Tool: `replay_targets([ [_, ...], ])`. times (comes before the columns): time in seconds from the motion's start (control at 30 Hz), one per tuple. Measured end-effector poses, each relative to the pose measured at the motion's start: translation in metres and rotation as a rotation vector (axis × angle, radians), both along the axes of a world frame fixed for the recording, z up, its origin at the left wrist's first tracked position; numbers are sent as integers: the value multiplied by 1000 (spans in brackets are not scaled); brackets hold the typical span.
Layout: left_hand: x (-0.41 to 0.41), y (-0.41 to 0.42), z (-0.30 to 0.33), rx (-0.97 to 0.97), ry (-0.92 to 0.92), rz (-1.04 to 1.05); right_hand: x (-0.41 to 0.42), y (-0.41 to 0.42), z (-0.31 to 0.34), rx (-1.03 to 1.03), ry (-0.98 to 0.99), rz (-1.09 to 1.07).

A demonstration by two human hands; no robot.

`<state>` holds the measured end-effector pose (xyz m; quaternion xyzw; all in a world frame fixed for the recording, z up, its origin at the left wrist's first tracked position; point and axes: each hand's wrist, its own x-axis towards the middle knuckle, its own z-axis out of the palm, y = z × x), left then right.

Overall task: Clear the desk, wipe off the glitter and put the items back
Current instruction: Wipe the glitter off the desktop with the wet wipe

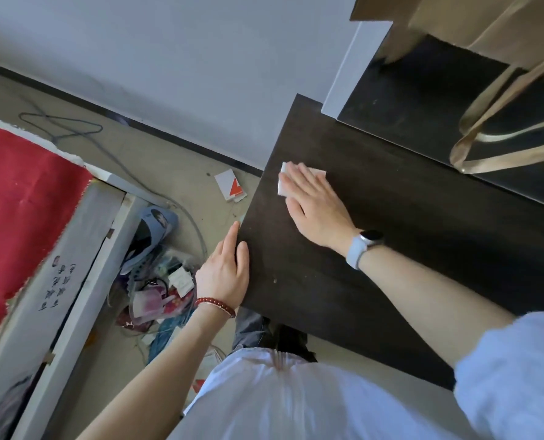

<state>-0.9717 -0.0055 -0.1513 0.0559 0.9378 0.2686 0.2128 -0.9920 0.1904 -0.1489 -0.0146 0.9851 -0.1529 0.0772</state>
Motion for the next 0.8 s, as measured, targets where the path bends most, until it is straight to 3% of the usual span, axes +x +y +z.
replay_targets([
  [0.03,-1,-1,1,35,-13,21,-7,-8,-1,-22,-23,-86],
  [0.1,-3,-4,2,233,-91,160,8,-35,-5,-48,9,-61],
  [0.17,-2,-12,1,448,-148,330,51,-65,-4,-83,25,130],
  [0.23,2,-23,-1,513,-174,424,96,-82,-2,-121,23,335],
  [0.3,9,-32,-4,510,-194,433,116,-75,2,-109,21,471],
  [0.37,16,-38,-5,485,-225,383,109,-55,4,-77,46,469],
  [0.5,29,-34,0,461,-195,341,54,-30,1,-61,2,-25],
  [0.57,32,-32,1,486,-185,369,39,-53,0,-69,-3,-109],
  [0.7,36,-38,-2,491,-103,449,86,-113,2,-161,-2,249],
  [0.8,43,-37,3,326,49,433,127,-101,-3,-222,59,288],
])
